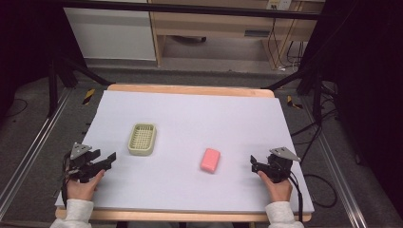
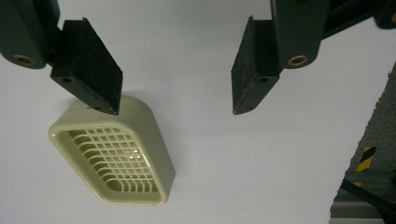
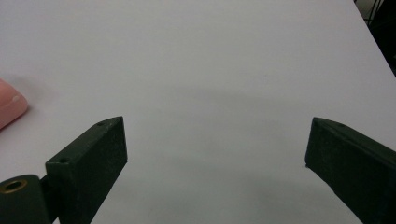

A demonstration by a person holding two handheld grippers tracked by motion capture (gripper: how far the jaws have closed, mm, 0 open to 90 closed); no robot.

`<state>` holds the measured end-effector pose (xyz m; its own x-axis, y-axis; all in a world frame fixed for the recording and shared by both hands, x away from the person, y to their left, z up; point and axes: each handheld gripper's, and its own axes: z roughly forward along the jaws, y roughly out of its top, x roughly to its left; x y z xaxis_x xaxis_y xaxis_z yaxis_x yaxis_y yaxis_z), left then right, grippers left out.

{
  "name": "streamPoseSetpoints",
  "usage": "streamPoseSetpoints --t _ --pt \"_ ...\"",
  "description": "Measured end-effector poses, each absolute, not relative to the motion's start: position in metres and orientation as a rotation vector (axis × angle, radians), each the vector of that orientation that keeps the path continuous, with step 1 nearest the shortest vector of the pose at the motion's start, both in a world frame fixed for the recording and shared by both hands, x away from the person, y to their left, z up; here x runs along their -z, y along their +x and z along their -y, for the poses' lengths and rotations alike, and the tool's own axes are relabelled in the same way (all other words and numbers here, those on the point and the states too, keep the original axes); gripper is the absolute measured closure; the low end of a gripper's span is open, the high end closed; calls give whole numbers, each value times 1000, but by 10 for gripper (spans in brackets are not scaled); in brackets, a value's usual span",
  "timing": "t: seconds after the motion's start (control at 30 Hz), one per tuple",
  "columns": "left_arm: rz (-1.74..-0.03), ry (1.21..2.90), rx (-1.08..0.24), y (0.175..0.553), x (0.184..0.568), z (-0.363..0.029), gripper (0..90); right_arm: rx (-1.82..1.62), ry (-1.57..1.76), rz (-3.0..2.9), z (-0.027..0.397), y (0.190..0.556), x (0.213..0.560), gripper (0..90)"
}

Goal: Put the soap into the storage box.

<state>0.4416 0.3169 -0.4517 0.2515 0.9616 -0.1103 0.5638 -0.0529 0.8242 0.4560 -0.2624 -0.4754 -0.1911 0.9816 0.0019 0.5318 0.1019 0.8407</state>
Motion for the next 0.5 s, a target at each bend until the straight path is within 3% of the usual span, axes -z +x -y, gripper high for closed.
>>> streamPoseSetpoints --t 0.5 --pt "-1355 1735 -593 439 437 -301 339 -977 1510 -1782 268 452 476 61"
